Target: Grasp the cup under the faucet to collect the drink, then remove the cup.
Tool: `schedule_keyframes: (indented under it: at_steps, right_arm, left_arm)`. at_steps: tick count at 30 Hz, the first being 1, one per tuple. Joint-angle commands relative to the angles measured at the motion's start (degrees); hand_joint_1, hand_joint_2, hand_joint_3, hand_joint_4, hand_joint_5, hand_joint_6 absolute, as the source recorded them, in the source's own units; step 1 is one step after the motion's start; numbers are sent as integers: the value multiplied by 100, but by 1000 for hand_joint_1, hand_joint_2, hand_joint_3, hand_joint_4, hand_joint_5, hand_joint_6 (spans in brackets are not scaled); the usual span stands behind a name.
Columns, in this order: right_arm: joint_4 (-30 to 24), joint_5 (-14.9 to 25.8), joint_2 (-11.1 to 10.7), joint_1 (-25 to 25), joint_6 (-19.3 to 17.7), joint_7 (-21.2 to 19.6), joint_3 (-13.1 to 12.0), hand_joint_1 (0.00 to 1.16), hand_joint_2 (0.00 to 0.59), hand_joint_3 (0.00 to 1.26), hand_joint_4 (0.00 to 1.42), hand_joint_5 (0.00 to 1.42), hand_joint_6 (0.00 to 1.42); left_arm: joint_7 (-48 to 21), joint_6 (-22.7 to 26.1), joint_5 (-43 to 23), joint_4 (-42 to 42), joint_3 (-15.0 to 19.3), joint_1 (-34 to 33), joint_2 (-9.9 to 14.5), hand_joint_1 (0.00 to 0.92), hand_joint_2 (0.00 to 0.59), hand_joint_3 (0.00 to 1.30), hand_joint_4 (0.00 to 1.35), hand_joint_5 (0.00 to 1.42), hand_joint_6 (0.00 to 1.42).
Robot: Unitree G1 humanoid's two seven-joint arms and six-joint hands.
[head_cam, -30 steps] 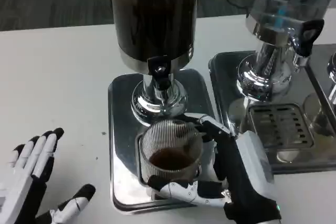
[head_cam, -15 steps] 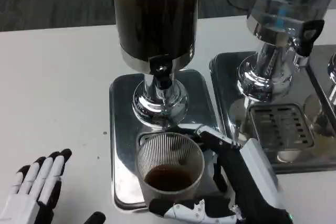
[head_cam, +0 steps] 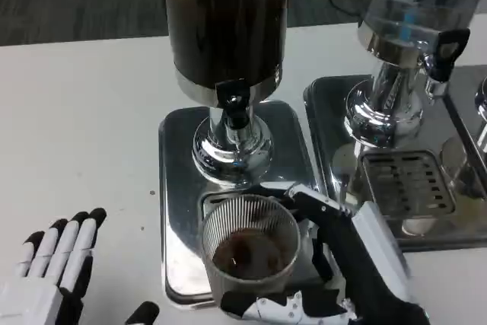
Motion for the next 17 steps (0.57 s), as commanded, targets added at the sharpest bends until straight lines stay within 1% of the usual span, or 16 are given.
schedule_keyframes:
  at_steps: [1, 7, 11, 13, 17]
  right_arm:
    - [-269, 36, 93, -33, -276, -66, -46, 1033, 50, 503, 672, 981, 1405]
    - [-173, 39, 147, -80, -294, -115, -85, 1033, 50, 503, 672, 979, 1405]
    - [-163, 17, 151, -85, -303, -110, -85, 1032, 50, 503, 672, 976, 1405]
    - [-195, -66, 180, -59, -264, -157, -87, 1032, 50, 503, 672, 975, 1405]
    - [-157, -20, 246, -64, -256, -135, -94, 1032, 50, 503, 672, 976, 1405]
  left_arm:
    - [93, -22, -4, 33, -26, -26, 8, 0, 157, 0, 0, 0, 0]
    - [27, -62, -123, 170, -54, -118, 36, 0, 148, 0, 0, 0, 0]
    - [131, -89, -39, 162, -52, -141, 53, 0, 146, 0, 0, 0, 0]
    - [83, -73, -66, 163, -59, -157, 53, 0, 146, 0, 0, 0, 0]
    - [54, -43, -84, 158, -90, -182, 18, 0, 147, 0, 0, 0, 0]
